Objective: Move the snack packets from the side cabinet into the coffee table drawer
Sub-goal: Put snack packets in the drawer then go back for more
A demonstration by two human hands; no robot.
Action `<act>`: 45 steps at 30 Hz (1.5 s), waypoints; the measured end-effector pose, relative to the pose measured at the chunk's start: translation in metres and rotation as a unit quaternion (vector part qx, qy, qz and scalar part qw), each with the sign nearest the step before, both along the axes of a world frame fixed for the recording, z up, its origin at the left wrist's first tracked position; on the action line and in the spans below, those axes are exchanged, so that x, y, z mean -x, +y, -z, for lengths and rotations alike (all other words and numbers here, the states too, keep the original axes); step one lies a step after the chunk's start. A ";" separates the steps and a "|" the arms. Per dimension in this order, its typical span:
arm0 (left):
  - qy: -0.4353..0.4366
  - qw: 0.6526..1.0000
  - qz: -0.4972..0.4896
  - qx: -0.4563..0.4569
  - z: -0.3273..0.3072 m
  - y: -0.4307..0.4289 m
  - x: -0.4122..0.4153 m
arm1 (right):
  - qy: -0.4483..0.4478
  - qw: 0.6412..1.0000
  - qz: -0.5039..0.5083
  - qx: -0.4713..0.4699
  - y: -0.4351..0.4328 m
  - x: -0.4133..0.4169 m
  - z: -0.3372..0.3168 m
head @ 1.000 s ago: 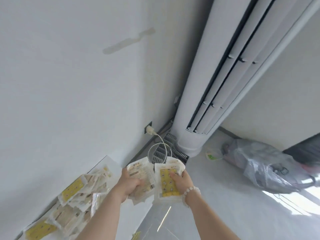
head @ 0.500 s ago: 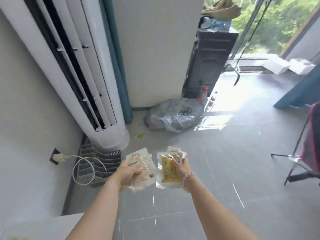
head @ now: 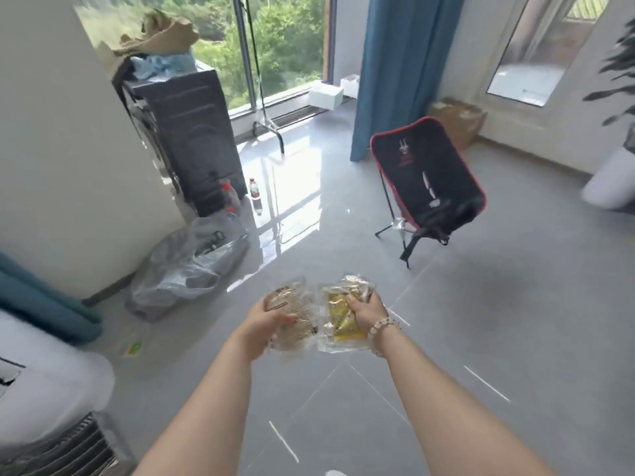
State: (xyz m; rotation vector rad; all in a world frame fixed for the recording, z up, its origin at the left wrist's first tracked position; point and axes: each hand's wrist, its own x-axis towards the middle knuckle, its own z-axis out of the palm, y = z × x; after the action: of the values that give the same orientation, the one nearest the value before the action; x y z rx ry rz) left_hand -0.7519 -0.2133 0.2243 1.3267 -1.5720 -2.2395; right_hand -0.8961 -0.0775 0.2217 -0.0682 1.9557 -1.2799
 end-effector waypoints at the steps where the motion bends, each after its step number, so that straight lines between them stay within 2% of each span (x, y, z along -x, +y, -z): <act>1: -0.002 1.000 0.015 0.000 0.000 0.008 0.019 | 0.000 1.000 0.020 -0.005 0.012 0.013 -0.001; 8: -0.020 0.991 0.132 -0.001 0.002 0.059 0.126 | -0.013 0.991 0.130 -0.022 0.087 0.071 0.000; 15: -0.028 0.952 0.303 0.020 0.002 0.118 0.237 | -0.018 0.962 0.270 -0.032 0.167 0.122 -0.006; 22: 0.019 0.861 0.508 0.018 -0.012 0.200 0.342 | -0.014 0.906 0.420 -0.055 0.249 0.161 -0.022; 28: 0.002 0.801 0.599 0.018 -0.011 0.287 0.412 | -0.018 0.840 0.537 -0.081 0.316 0.184 -0.021; 31: -0.008 0.759 0.650 0.020 0.000 0.331 0.435 | -0.017 0.804 0.588 -0.081 0.344 0.183 -0.014; 37: -0.004 0.664 0.747 0.026 0.010 0.418 0.431 | -0.031 0.714 0.695 -0.081 0.399 0.149 -0.004; 39: -0.012 0.643 0.766 0.019 0.012 0.442 0.427 | -0.041 0.687 0.722 -0.074 0.415 0.137 0.001; 45: -0.024 0.567 0.823 0.035 0.018 0.510 0.414 | -0.060 0.624 0.778 -0.054 0.454 0.109 0.013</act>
State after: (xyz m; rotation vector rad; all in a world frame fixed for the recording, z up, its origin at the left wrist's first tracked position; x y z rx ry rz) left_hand -1.1659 0.2963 0.2058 -0.8622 -3.6119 -2.2911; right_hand -1.0047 0.3760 0.2083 2.1269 1.6951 -1.9426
